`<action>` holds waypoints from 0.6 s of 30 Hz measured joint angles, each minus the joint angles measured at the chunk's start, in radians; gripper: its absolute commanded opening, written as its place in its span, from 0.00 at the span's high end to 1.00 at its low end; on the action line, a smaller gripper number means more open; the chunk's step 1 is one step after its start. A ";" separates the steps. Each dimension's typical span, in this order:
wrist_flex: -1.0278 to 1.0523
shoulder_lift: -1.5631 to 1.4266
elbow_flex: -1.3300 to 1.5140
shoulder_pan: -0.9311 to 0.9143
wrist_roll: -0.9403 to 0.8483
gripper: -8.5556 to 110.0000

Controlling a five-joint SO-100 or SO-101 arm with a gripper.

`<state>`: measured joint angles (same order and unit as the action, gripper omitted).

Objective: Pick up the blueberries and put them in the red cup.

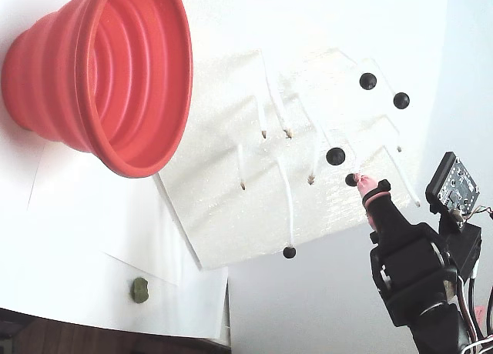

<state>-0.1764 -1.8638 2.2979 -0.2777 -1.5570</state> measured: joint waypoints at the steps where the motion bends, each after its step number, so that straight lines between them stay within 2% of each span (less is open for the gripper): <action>1: -0.003 0.012 -0.011 -0.005 0.000 0.79; 18: -0.054 0.179 -0.138 -0.018 -0.008 0.78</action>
<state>-0.2301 -1.6843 2.1598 -0.2961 -1.5647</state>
